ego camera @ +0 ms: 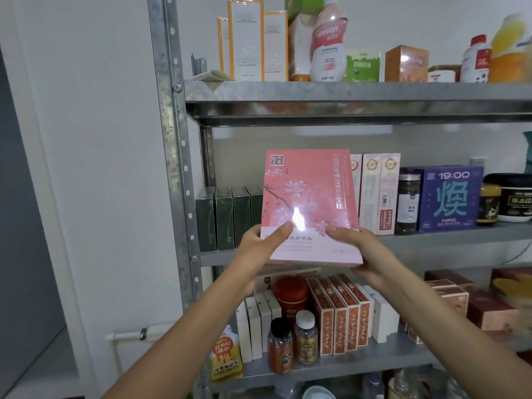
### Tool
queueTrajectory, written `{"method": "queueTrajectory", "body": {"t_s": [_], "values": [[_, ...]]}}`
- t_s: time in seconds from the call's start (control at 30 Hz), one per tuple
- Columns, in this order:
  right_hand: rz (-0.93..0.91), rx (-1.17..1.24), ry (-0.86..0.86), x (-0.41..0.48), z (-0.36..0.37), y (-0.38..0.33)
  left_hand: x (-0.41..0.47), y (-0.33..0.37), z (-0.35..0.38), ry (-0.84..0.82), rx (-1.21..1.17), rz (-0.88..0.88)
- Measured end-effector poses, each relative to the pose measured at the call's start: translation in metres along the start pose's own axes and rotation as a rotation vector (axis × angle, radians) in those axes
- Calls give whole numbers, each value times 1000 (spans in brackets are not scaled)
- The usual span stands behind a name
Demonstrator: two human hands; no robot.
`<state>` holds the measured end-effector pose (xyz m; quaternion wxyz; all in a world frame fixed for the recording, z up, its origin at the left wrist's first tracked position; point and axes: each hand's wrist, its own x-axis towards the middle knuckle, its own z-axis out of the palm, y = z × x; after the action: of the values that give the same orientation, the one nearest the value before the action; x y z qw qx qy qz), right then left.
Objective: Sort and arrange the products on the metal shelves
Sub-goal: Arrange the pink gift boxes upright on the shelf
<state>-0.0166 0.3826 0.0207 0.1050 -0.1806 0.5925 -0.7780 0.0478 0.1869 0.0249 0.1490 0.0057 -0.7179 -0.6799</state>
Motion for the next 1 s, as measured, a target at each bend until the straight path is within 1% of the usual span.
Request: {"method": "queueTrajectory", "body": {"t_s": [0.07,0.13,0.2,0.27,0.33,0.37,0.4,0.43,0.47,0.53,0.6,0.67,0.8,0.9,1.0], "values": [[-3,29,-16,-3,0,5,-1,-2,-1,-21,39,-9],[0,62,-22,-6,0,10,-3,-5,-1,-20,153,45],[9,66,6,-10,0,15,-5,-13,-2,57,402,216],[13,49,18,-14,1,22,-13,-24,-2,180,750,442],[19,42,31,-19,2,29,-23,-37,-1,277,1046,732],[20,39,40,-21,3,33,-26,-44,1,297,1147,894],[19,37,52,-24,3,37,-30,-51,2,293,1234,1018],[22,41,70,-26,4,41,-33,-57,4,269,1315,1083],[30,52,91,-28,5,45,-36,-62,5,249,1392,1109],[55,91,125,-35,8,54,-43,-71,8,251,1501,1084],[70,130,132,-43,12,64,-49,-78,12,320,1514,1077],[63,151,123,-52,15,73,-54,-86,12,366,1474,1118],[48,158,48,-70,13,79,-61,-104,7,379,1395,1205],[128,252,9,-78,4,76,-65,-117,1,340,1307,1207],[130,378,43,-83,-1,76,-67,-128,-4,233,1260,1315]]}}
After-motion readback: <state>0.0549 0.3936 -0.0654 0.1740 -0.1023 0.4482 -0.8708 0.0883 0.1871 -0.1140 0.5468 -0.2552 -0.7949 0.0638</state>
